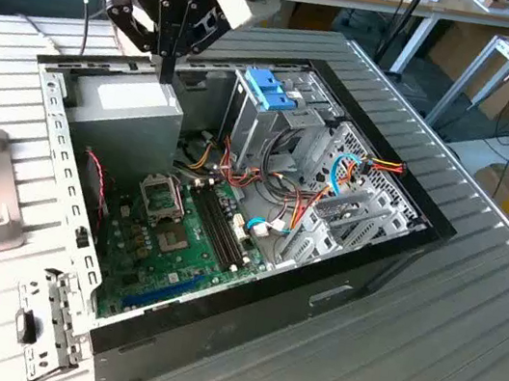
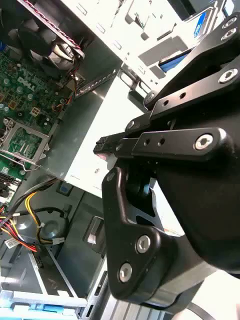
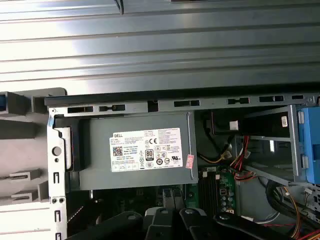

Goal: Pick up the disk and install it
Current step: 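Reach for the disk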

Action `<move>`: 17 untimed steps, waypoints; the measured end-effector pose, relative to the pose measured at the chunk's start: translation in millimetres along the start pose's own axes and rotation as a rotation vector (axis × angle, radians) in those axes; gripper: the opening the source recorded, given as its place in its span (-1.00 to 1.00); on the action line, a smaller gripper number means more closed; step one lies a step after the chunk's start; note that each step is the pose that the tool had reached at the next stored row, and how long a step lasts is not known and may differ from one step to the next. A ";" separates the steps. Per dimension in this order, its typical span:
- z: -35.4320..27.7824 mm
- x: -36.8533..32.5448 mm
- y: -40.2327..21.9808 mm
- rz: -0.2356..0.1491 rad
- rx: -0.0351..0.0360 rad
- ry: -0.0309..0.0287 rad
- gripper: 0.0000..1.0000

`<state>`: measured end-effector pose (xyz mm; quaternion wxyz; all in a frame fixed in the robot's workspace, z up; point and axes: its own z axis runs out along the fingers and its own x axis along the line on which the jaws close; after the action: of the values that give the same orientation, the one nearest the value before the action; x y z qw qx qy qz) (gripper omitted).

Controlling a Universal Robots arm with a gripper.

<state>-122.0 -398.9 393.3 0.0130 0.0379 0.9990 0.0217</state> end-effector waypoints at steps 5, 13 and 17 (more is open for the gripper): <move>-0.1 4.3 -0.4 0.000 0.0000 -0.0001 -0.79; -0.3 8.6 -0.6 0.000 0.0000 0.0000 -0.79; -0.3 11.1 -0.8 0.000 0.0000 0.0000 -0.79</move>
<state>-133.1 -398.9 393.3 0.0131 0.0379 0.9990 0.0217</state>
